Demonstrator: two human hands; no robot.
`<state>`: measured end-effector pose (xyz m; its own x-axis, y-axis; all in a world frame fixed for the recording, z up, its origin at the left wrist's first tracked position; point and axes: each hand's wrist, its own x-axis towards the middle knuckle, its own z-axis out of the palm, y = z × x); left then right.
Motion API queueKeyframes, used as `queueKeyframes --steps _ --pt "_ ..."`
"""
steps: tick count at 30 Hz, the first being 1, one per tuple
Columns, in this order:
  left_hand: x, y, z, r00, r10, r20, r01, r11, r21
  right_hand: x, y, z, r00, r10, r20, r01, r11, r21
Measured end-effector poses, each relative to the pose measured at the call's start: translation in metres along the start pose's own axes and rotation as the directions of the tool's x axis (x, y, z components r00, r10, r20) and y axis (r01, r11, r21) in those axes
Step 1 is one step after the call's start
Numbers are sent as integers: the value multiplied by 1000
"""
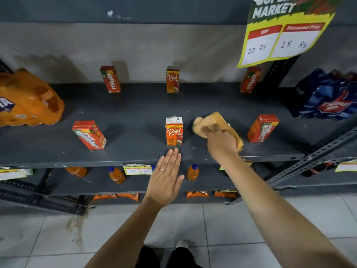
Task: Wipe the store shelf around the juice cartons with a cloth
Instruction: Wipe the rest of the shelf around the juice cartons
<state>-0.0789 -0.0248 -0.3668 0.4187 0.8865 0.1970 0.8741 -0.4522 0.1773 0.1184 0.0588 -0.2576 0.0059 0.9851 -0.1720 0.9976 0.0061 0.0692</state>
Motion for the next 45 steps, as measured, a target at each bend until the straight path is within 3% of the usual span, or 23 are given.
queueKeyframes --steps 5,9,12,14,17,19,24,30,34,40,42,45 --pt "0 1 -2 1000 -6 28 6 1000 -7 -83 23 15 999 -33 8 32 993 117" --pt "1 3 -3 999 -24 36 24 1000 -3 -93 63 -9 996 58 62 -75 944 322" --pt "0 5 -5 998 -34 45 34 999 -6 -55 72 -25 989 99 -107 -44 905 423" --pt "0 6 -7 998 -32 48 32 999 -14 -33 64 -25 986 18 -166 63 878 474" --pt "-1 1 -9 998 -4 59 5 1000 -17 -24 51 -4 989 -143 -49 150 908 390" --pt "-1 -4 -10 998 25 62 -24 1000 -12 -32 53 14 988 -150 -44 155 906 393" --pt "-1 -7 -6 998 53 40 -51 998 -36 -61 85 33 983 -105 -148 157 903 400" --pt "-2 -1 -6 999 25 31 -23 997 -72 -93 120 33 991 -27 -127 85 876 476" --pt "-2 3 -7 1000 -10 16 12 997 -82 -109 162 30 978 143 -153 -47 862 505" --pt "10 38 -9 996 -64 -67 49 978 -204 -105 238 -24 914 404 -15 -280 659 698" --pt "26 61 -9 997 -10 -81 -7 978 -208 -84 256 -49 900 423 -109 -203 626 753" --pt "57 97 -4 997 19 -77 -32 983 -179 -28 253 -81 912 339 -231 -7 576 817"
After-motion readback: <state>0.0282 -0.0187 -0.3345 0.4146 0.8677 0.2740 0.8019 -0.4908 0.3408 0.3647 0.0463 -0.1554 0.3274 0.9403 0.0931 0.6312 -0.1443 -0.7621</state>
